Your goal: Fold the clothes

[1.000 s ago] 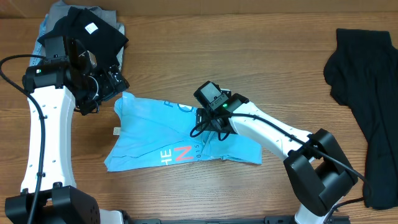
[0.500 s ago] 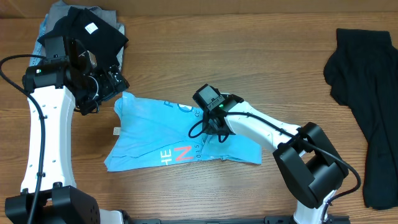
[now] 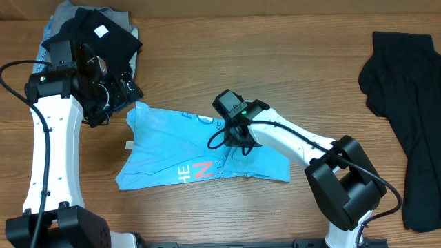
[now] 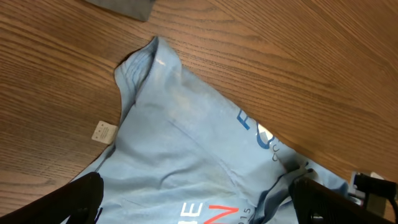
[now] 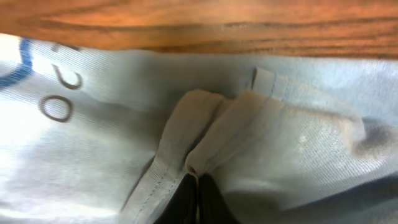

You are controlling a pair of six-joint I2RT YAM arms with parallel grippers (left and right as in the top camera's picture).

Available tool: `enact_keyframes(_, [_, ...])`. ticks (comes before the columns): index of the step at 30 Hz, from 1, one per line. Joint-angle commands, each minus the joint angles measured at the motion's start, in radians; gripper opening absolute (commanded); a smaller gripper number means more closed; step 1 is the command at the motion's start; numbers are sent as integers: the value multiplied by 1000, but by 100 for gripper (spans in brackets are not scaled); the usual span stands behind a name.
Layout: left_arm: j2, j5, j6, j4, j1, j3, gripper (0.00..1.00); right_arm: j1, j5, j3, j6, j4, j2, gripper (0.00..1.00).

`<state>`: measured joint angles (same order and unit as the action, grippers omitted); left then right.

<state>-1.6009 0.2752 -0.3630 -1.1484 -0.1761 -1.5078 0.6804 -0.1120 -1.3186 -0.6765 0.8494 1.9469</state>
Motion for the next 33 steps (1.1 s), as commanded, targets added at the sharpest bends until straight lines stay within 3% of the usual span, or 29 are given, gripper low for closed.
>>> enact_keyframes(1, [6, -24, 27, 1, 9, -13, 100, -2, -6, -34, 9, -1, -61, 4])
enact_keyframes(5, [6, -24, 27, 3, 9, -13, 100, -1, 63, -34, 27, -15, -87, 4])
enact_keyframes(11, [6, -24, 27, 9, 9, -13, 100, 6, 184, -34, 211, -85, -88, 4])
enact_keyframes(24, [6, -23, 27, 15, 9, -13, 100, 27, 365, -27, 432, -94, -88, 4])
enact_keyframes(28, [6, -23, 27, 13, 9, -13, 100, 35, 357, -27, 445, -97, -88, 4])
enact_keyframes(29, [6, -23, 26, 11, 9, -13, 100, 35, 357, -27, 445, -97, -88, 13])
enact_keyframes(31, [6, -23, 26, 11, 9, -13, 100, 35, 356, -27, 441, -97, -88, 47])
enact_keyframes(33, [6, -23, 26, 11, 9, -13, 100, 31, 349, -30, 404, -93, -88, 56])
